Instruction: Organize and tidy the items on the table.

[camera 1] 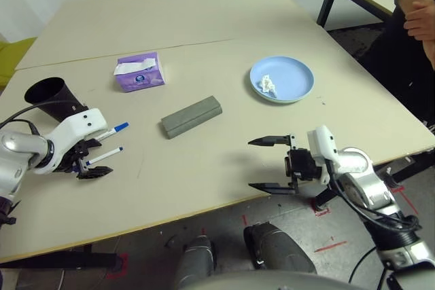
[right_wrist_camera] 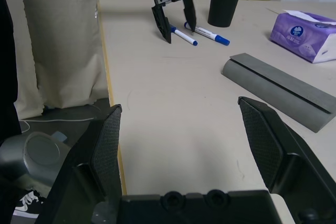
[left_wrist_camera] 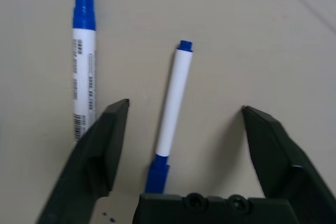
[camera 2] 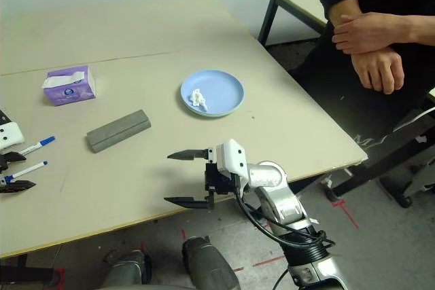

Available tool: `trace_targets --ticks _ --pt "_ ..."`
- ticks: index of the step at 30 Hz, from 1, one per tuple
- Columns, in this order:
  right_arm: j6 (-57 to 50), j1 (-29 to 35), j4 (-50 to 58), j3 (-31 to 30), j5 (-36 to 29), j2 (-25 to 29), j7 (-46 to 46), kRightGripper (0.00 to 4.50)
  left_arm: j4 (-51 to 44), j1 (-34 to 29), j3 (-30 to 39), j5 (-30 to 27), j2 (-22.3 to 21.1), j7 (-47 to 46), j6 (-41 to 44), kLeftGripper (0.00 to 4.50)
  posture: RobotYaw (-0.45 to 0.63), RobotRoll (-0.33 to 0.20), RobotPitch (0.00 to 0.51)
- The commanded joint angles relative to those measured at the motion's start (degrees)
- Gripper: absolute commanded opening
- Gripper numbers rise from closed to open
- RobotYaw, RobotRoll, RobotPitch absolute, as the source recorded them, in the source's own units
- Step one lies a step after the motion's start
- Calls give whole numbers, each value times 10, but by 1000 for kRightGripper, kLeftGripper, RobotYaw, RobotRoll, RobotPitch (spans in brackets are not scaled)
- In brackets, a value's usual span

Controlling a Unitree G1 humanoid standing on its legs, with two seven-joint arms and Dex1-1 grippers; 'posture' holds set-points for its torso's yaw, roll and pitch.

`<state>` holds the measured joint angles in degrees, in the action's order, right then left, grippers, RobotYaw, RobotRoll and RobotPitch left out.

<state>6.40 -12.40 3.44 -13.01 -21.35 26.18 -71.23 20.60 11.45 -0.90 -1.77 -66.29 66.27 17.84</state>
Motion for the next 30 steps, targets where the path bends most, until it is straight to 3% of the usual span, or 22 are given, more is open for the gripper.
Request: trace_targets --ticks 1,10,15,20,25,30 --pt "0 0 2 -9 9 5 -3 4500 15 -13 -8 5 11 1 10 2876 -171 0 105" --pt "3 4 1 -14 12 4 -3 4500 -5 -17 -3 -5 6 28 22 11 -164 0 108" --pt "5 2 -6 -15 12 3 -2 4500 -61 -33 28 -60 -8 88 32 11 -144 0 109" --pt "-1 -9 -27 -2 2 -9 9 4500 -118 -5 155 -211 12 112 132 11 -118 0 108" --pt "-36 -26 -37 25 -31 -30 36 4500 -134 58 313 -331 55 14 243 11 -92 0 109" --pt "-80 -39 -35 53 -59 -53 76 4500 -157 81 427 -368 91 -114 273 11 -62 0 111"
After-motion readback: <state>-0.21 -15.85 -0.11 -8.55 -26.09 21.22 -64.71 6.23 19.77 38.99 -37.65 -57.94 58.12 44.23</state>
